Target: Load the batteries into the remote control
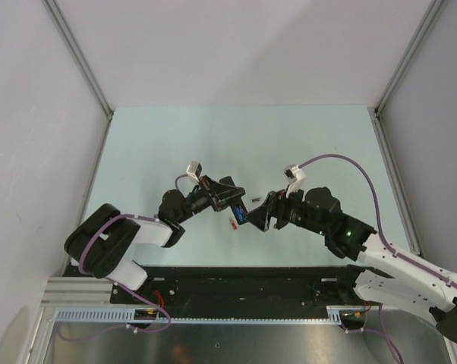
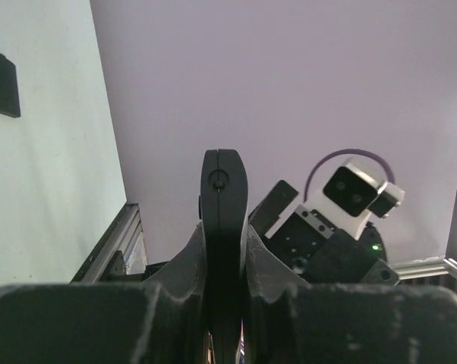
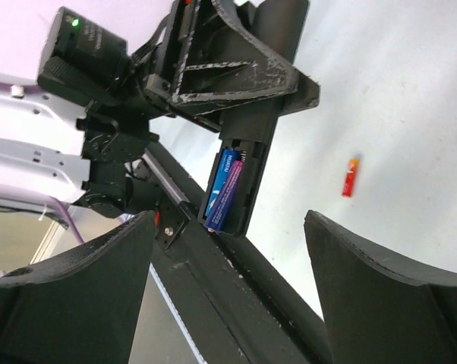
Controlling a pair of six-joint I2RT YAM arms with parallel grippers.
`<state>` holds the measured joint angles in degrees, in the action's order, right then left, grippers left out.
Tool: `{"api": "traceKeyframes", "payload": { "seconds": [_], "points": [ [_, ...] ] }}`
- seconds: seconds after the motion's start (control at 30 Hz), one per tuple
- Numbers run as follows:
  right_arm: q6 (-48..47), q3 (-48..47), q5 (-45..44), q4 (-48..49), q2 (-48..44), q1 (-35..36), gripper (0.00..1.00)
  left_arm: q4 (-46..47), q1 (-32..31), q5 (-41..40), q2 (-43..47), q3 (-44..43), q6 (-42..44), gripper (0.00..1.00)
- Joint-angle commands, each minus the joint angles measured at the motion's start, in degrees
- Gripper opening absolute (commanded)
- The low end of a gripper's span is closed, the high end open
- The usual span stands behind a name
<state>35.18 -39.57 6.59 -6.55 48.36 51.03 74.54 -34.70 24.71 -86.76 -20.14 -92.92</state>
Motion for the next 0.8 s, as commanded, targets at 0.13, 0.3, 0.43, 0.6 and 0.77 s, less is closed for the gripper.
{"api": "traceKeyframes", "payload": {
  "seconds": [0.13,0.3,0.43,0.6,0.77],
  "points": [
    [2.2,9.7,12.6,23.1,-4.2,-6.4,0.87,16.9,0.4,0.2,3.2,-2.4,-3.1,0.00],
    [2.4,12.8,17.7,31.2,-3.3,-8.0,0.85,16.7,0.3,0.2,3.1,-3.0,-5.0,0.00],
    [2.0,13.3,21.8,35.8,-0.8,-8.5,0.79,16.4,0.3,1.0,3.2,-3.5,-6.0,0.00],
    [2.3,13.3,24.8,38.6,1.4,-8.6,0.78,15.6,0.3,1.6,3.6,-4.2,-6.4,0.00],
    [2.1,13.3,24.7,38.2,2.2,-9.4,0.76,15.0,0.3,1.8,3.9,-4.5,-6.4,0.00]
  ]
}}
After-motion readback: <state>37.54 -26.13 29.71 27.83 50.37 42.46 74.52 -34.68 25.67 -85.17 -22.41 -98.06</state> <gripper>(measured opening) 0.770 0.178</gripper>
